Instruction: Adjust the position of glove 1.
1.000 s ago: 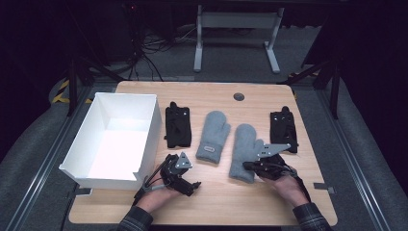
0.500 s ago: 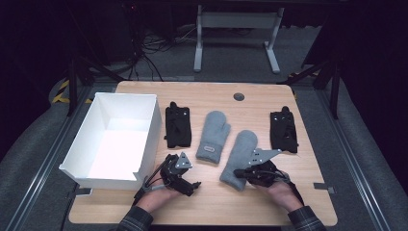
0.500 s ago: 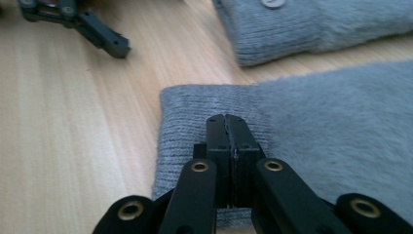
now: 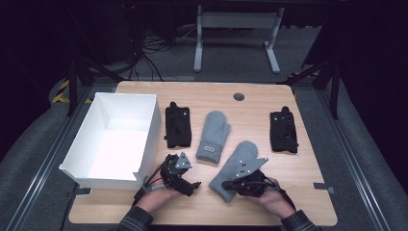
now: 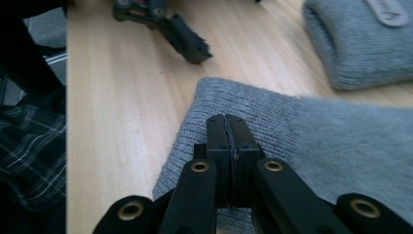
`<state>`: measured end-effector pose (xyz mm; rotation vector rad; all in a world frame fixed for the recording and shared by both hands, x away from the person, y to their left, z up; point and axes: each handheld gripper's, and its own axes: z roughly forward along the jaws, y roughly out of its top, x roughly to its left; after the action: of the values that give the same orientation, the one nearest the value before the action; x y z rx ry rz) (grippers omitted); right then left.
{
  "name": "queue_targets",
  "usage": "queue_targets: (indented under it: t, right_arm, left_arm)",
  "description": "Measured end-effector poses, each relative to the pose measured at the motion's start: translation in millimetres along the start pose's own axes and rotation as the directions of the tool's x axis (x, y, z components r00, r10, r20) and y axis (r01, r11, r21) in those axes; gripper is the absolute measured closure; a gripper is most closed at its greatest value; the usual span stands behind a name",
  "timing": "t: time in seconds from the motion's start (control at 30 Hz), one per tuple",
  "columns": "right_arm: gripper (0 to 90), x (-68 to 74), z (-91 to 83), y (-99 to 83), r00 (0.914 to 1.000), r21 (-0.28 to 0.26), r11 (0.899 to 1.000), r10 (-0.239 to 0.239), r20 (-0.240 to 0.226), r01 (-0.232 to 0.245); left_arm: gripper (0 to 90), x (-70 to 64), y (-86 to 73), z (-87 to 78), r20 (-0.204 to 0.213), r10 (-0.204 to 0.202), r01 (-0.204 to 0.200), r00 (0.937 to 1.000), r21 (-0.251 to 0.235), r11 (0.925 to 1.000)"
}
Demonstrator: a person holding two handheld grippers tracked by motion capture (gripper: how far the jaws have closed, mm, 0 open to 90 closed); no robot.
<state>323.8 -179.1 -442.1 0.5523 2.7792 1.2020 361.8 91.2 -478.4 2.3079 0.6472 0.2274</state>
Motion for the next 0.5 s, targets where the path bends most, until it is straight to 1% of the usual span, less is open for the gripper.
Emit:
queue_targets:
  t: [0.03,0.07,0.13,0.3,0.4,0.47,0.5]
  right_arm:
    - [90.0,3.7,2.3,1.1,0.9999,0.003,1.0,-0.009,-0.008,0.009]
    - [90.0,4.1,2.7,1.2,0.9999,0.004,1.0,-0.012,-0.009,0.012]
    - [90.0,3.6,3.0,0.6,0.9999,0.0,1.0,-0.003,-0.012,0.003]
    - [90.0,2.4,2.8,0.2,0.9999,-0.002,1.0,-0.003,-0.017,0.003]
    - [89.8,1.5,-2.7,1.5,1.0,-0.026,1.0,0.001,-0.009,-0.001]
    - [89.8,-0.8,-9.1,2.8,1.0,-0.06,0.998,0.007,-0.001,-0.007]
    - [89.8,-0.8,-9.1,2.8,1.0,-0.06,0.998,0.007,-0.001,-0.007]
  left_arm:
    - [0.2,0.0,0.0,0.0,0.0,0.0,0.0,1.0,0.0,1.0]
    - [0.2,0.0,0.0,0.0,0.0,0.0,0.0,1.0,0.0,1.0]
    - [0.2,-0.1,0.0,0.0,0.0,0.0,0.0,1.0,-0.001,1.0]
    - [0.2,0.0,0.0,0.0,0.0,0.0,0.0,1.0,0.0,1.0]
    - [0.2,0.0,0.0,0.0,-0.001,0.0,0.0,1.0,0.0,1.0]
    - [0.2,0.0,0.0,0.0,0.0,0.0,0.0,1.0,0.0,1.0]
    - [0.2,0.0,0.0,0.0,0.0,0.0,0.0,1.0,0.0,1.0]
